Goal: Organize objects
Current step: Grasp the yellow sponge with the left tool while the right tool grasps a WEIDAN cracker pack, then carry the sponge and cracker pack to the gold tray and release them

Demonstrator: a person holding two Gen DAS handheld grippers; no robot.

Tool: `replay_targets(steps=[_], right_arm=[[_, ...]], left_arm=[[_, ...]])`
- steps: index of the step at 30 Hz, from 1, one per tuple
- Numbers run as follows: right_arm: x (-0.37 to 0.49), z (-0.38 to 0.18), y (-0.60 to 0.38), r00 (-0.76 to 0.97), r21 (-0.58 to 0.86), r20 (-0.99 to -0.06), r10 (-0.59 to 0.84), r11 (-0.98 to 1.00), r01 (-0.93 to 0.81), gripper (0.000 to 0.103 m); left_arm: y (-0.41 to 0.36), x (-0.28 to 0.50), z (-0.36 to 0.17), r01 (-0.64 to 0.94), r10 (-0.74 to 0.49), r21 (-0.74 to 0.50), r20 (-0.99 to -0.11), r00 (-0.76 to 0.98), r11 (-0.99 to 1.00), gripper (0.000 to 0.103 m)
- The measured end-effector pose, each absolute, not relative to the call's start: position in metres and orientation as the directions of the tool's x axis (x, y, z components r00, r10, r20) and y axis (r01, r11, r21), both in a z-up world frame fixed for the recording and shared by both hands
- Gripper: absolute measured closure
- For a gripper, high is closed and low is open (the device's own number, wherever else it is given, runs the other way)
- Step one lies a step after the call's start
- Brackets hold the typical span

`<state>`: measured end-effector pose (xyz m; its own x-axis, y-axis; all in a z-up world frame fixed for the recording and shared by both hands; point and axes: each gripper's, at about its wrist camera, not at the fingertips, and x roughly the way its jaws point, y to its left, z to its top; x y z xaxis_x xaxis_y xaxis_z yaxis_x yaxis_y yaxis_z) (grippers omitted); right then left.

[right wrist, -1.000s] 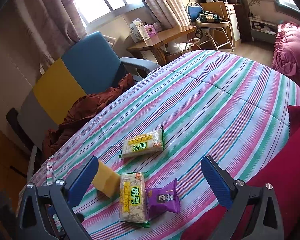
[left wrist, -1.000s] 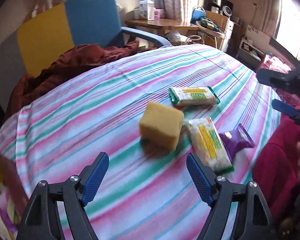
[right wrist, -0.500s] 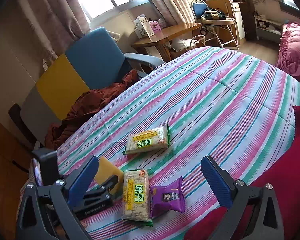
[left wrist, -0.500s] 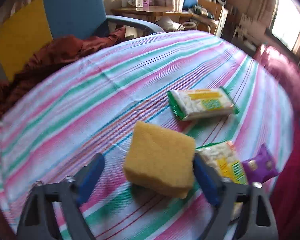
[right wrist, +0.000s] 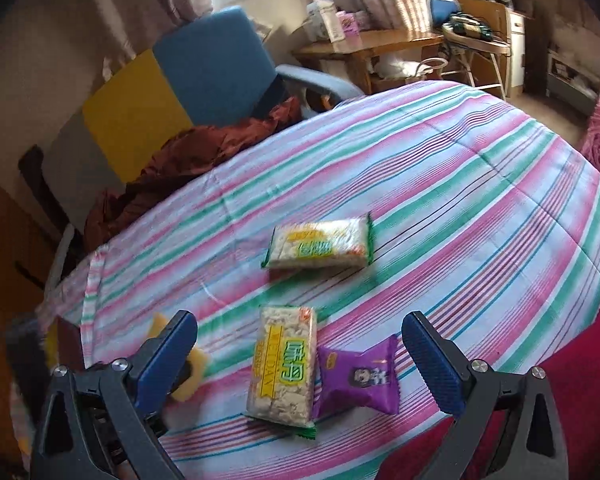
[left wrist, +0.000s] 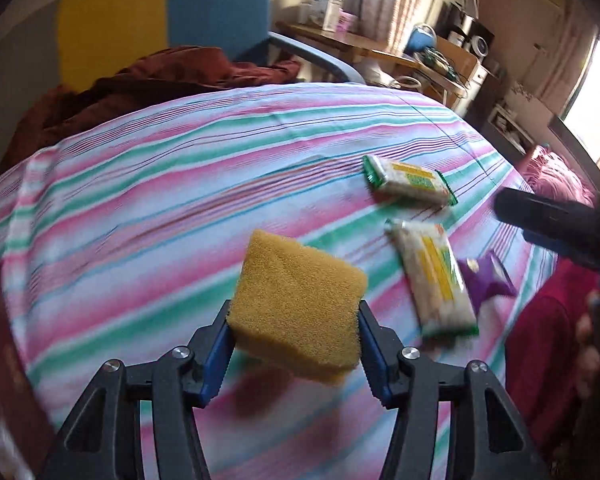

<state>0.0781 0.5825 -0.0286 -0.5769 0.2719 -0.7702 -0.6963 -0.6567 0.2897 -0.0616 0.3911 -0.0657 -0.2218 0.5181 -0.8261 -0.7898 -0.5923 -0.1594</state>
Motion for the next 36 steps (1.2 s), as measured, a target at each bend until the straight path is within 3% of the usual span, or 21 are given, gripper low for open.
replay_targets(steps=[8, 12, 14, 16, 17, 19, 20, 24, 30, 36], right_arm=[[0.039, -0.051, 0.567, -0.468, 0.177, -0.867, 0.172, -0.772, -0.610, 0.000], [0.011, -0.071, 0.563, -0.388, 0.099, -0.908, 0.155, -0.822, -0.560, 0.003], [0.003, -0.087, 0.562, -0.330, 0.053, -0.931, 0.156, -0.838, -0.544, 0.010], [0.001, -0.097, 0.559, -0.293, 0.027, -0.945, 0.148, -0.853, -0.521, 0.027], [0.000, -0.100, 0.556, -0.285, 0.019, -0.947, 0.146, -0.862, -0.507, 0.030], [0.000, -0.096, 0.548, -0.324, 0.040, -0.938, 0.127, -0.886, -0.463, 0.052], [-0.001, -0.095, 0.543, -0.352, 0.083, -0.932, 0.083, -0.899, -0.431, 0.054], [-0.004, -0.098, 0.524, -0.356, 0.077, -0.933, 0.052, -0.937, -0.341, 0.054], [0.000, -0.101, 0.528, -0.354, 0.095, -0.935, 0.034, -0.935, -0.342, 0.052], [-0.001, -0.101, 0.524, -0.350, 0.101, -0.937, 0.021, -0.940, -0.326, 0.038]], left_arm=[[0.344, -0.032, -0.072, -0.799, 0.500, -0.094, -0.822, -0.275, -0.594, 0.045], [0.336, -0.032, -0.084, -0.790, 0.525, -0.126, -0.807, -0.271, -0.601, 0.043], [0.336, -0.034, -0.086, -0.789, 0.533, -0.133, -0.802, -0.271, -0.600, 0.042], [0.336, -0.036, -0.090, -0.783, 0.539, -0.153, -0.802, -0.258, -0.603, 0.042], [0.335, -0.036, -0.089, -0.780, 0.543, -0.162, -0.800, -0.255, -0.605, 0.042], [0.335, -0.036, -0.091, -0.784, 0.543, -0.160, -0.801, -0.251, -0.600, 0.041], [0.336, -0.034, -0.091, -0.787, 0.541, -0.155, -0.802, -0.253, -0.597, 0.041], [0.338, -0.029, -0.093, -0.797, 0.529, -0.121, -0.804, -0.270, -0.591, 0.040], [0.335, -0.032, -0.094, -0.789, 0.537, -0.148, -0.805, -0.254, -0.596, 0.040], [0.334, -0.033, -0.095, -0.783, 0.544, -0.168, -0.803, -0.243, -0.599, 0.040]])
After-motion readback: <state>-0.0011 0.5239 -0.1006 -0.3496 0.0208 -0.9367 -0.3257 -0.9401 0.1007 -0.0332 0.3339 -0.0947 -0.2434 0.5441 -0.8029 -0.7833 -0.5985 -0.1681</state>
